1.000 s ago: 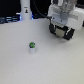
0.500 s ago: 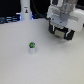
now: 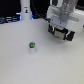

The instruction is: Open the kcup holder, insert the kcup into the holder, and close the kcup holder

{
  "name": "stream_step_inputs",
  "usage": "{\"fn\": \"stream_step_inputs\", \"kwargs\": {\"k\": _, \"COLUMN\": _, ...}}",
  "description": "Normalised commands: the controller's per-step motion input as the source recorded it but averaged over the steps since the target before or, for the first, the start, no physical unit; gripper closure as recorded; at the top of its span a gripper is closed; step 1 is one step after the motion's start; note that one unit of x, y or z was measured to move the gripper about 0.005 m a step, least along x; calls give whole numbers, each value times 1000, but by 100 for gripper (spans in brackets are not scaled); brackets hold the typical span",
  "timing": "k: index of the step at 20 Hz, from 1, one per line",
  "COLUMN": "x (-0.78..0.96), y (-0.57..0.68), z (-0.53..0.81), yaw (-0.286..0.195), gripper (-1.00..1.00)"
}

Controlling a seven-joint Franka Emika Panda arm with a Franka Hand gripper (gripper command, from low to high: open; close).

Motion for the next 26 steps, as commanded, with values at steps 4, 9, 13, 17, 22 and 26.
{"fn": "stream_step_inputs", "kwargs": {"k": 4, "x": 894, "y": -359, "z": 232, "yaw": -101, "gripper": 100}}
{"fn": "stream_step_inputs", "kwargs": {"k": 9, "x": 865, "y": -353, "z": 218, "yaw": -90, "gripper": 100}}
{"fn": "stream_step_inputs", "kwargs": {"k": 13, "x": 838, "y": -334, "z": 255, "yaw": -83, "gripper": 100}}
{"fn": "stream_step_inputs", "kwargs": {"k": 17, "x": 834, "y": -346, "z": 247, "yaw": -83, "gripper": 100}}
{"fn": "stream_step_inputs", "kwargs": {"k": 22, "x": 783, "y": -380, "z": 264, "yaw": -89, "gripper": 100}}
{"fn": "stream_step_inputs", "kwargs": {"k": 26, "x": 527, "y": -358, "z": 128, "yaw": -92, "gripper": -100}}
